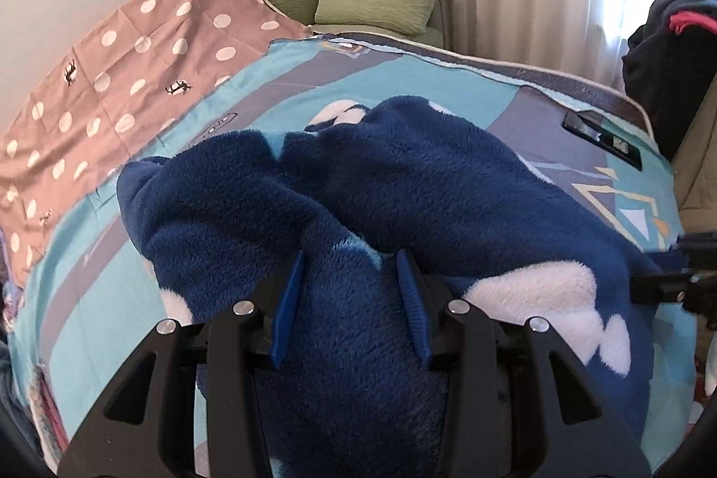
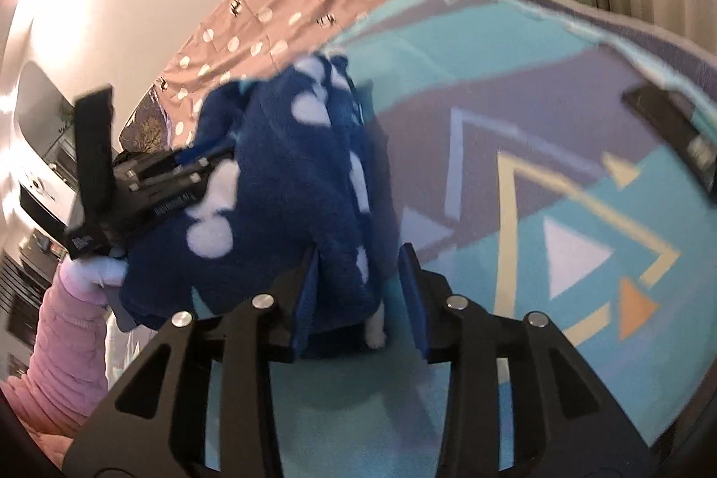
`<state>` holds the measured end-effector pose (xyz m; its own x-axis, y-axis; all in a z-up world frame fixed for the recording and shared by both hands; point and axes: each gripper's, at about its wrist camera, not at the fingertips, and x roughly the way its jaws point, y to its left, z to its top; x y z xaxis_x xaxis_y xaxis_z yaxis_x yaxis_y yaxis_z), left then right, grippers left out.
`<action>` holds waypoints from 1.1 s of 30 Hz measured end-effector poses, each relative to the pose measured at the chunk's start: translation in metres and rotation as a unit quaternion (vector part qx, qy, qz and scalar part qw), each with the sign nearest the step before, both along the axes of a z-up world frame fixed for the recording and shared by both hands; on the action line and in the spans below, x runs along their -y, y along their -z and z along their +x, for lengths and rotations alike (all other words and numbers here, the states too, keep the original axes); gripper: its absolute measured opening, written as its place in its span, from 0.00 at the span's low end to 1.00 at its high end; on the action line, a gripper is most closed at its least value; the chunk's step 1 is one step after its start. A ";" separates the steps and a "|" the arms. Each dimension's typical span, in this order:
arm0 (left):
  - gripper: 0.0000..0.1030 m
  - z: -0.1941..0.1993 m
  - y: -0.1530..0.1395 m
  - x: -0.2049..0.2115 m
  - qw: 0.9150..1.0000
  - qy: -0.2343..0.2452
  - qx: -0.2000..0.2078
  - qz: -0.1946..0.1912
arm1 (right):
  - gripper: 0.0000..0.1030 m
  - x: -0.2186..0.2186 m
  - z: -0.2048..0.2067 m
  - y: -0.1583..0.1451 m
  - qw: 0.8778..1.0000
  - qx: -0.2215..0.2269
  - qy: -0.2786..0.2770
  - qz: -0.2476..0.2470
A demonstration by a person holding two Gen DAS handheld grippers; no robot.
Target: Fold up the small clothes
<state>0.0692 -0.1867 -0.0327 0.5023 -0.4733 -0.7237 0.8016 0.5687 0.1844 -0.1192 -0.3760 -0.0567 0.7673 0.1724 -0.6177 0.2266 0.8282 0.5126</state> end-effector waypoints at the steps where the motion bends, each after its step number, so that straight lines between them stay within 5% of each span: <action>1: 0.40 0.000 0.000 -0.001 1.000 -0.001 -0.002 -0.004 | 0.33 -0.001 -0.001 -0.009 1.000 0.011 0.003 -0.008; 7: 0.40 -0.003 -0.001 0.003 1.000 -0.012 0.003 -0.011 | 0.30 -0.038 0.024 -0.057 0.993 0.093 -0.062 -0.041; 11: 0.41 -0.003 -0.003 0.001 1.000 -0.012 0.002 -0.016 | 0.24 -0.041 0.064 -0.009 0.996 0.002 -0.070 -0.056; 13: 0.43 0.000 -0.006 -0.007 1.000 -0.009 -0.003 -0.027 | 0.20 -0.029 0.055 0.014 0.994 0.058 -0.088 -0.028; 16: 0.46 0.001 -0.007 -0.023 0.999 0.010 -0.009 -0.050 | 0.16 -0.025 0.046 0.009 0.995 0.050 -0.086 -0.021; 19: 0.46 0.001 -0.012 -0.033 0.998 -0.001 -0.012 -0.059 | 0.16 -0.038 0.047 0.004 0.992 0.041 -0.092 -0.080; 27: 0.46 0.002 -0.057 -0.050 0.995 -0.014 0.020 -0.098 | 0.19 -0.034 0.055 -0.001 0.993 0.030 -0.095 -0.068; 31: 0.45 0.043 -0.041 -0.030 0.998 -0.026 0.031 -0.046 | 0.26 -0.043 0.054 -0.010 0.993 0.021 -0.089 -0.076; 33: 0.45 0.075 -0.011 -0.020 0.999 -0.036 -0.026 -0.021 | 0.26 -0.046 0.052 -0.015 0.993 0.029 -0.093 -0.072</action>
<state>0.1443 -0.1667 -0.0219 0.4981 -0.4673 -0.7304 0.7660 0.6319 0.1180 -0.0669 -0.3303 -0.0417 0.7660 0.2274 -0.6013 0.0357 0.9189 0.3929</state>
